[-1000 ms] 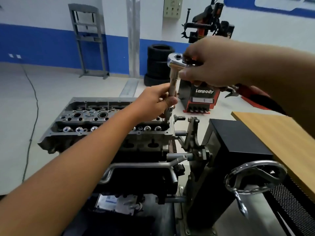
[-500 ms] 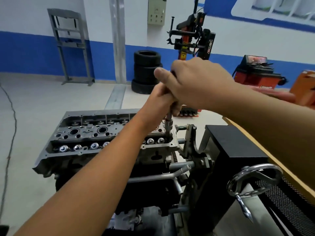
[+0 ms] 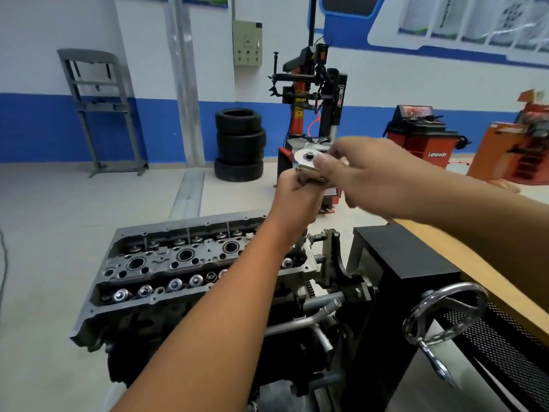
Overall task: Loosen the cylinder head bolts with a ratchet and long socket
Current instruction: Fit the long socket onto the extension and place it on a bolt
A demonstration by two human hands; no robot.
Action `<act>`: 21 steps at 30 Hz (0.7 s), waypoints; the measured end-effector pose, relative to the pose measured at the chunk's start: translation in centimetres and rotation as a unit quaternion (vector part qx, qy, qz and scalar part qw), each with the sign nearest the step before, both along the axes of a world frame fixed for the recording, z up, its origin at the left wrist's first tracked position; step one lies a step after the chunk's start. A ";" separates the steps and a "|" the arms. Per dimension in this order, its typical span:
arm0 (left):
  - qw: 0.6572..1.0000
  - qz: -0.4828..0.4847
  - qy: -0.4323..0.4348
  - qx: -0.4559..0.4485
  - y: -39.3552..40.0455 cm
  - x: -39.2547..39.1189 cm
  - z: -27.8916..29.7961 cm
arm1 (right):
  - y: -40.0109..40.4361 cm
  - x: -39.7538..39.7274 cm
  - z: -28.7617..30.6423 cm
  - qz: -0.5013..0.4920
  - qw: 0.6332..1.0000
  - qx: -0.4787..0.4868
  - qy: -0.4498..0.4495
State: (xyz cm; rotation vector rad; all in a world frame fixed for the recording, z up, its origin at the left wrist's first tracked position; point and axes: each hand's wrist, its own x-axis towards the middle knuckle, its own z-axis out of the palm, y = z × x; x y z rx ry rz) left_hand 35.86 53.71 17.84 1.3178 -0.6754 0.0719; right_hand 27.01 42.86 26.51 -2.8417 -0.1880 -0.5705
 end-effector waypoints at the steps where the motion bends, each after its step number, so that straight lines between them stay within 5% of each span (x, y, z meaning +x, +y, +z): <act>1: 1.000 -0.009 0.006 0.006 0.1 -0.1 0.0 | -0.7 0.8 0.3 0.031 0.999 0.033 -0.011; 7: 0.999 -0.016 0.020 0.038 -0.1 -0.7 0.4 | -4.1 6.9 1.5 0.090 0.986 -0.068 -0.119; 11: 1.000 0.020 0.024 0.001 0.1 0.1 0.3 | -2.5 8.0 0.0 -0.015 0.984 -0.049 -0.173; 15: 0.994 0.086 0.063 -0.034 -0.4 1.6 0.7 | 0.5 2.9 -3.4 -0.110 0.950 -0.198 -0.217; 18: 0.990 0.112 0.074 -0.038 -1.5 2.2 0.6 | 2.7 0.5 -3.8 -0.184 0.922 -0.280 -0.193; 21: 0.998 0.025 0.050 -0.012 0.0 1.9 0.0 | 1.3 1.9 -0.6 -0.090 0.972 -0.198 -0.086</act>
